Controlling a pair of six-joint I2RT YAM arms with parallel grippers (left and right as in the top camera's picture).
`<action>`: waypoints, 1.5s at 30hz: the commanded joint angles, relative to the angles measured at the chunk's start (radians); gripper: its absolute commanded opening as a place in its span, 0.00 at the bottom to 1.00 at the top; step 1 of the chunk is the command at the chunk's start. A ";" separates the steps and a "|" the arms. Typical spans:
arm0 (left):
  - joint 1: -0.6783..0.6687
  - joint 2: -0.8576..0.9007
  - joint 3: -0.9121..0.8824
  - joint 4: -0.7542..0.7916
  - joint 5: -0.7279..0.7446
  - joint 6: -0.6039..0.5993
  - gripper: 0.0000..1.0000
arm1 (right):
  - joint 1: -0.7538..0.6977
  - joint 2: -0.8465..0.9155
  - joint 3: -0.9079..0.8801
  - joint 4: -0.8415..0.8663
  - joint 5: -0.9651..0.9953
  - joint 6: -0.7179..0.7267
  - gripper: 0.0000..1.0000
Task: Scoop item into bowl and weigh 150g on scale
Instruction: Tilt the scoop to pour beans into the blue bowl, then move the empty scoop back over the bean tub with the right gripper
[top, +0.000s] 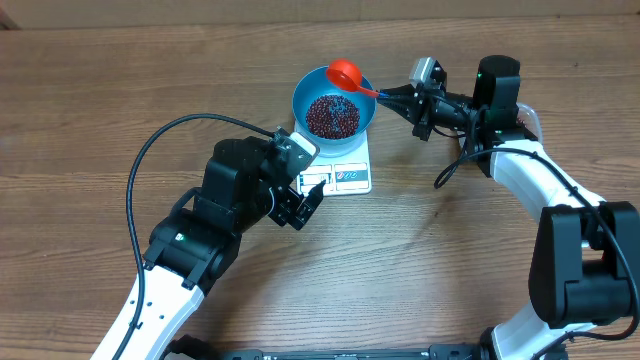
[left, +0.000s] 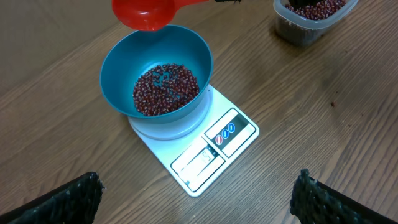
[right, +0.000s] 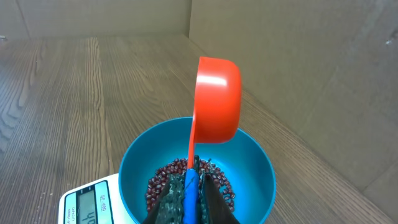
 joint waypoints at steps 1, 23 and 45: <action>0.005 -0.010 -0.002 0.000 -0.008 -0.015 1.00 | 0.004 0.003 0.005 0.001 -0.001 -0.005 0.04; 0.005 -0.010 -0.002 0.000 -0.008 -0.015 1.00 | -0.198 -0.177 0.006 0.076 -0.046 0.807 0.04; 0.005 -0.010 -0.002 0.000 -0.008 -0.015 1.00 | -0.396 -0.387 0.006 -0.418 0.310 0.929 0.03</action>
